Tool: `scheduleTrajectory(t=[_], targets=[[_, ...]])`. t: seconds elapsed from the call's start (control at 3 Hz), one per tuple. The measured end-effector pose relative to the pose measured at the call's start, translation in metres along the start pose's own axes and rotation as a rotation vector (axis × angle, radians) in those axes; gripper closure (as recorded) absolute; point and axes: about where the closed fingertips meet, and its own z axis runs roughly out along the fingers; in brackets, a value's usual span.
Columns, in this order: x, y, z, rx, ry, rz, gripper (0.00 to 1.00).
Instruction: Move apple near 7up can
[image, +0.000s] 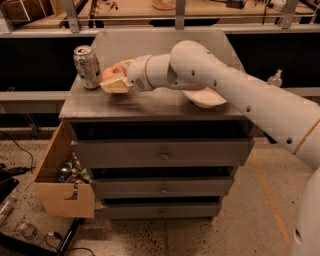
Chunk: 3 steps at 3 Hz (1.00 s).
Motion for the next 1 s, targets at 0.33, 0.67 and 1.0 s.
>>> scheduleTrajectory(t=[0.33, 0.67, 1.0], targets=[[-0.0004, 0.0017, 0.002, -0.004, 0.0, 0.0, 0.57], [-0.0008, 0.0034, 0.0038, -0.008, -0.001, -0.001, 0.34], [-0.0012, 0.0051, 0.0058, -0.012, -0.001, -0.001, 0.1]])
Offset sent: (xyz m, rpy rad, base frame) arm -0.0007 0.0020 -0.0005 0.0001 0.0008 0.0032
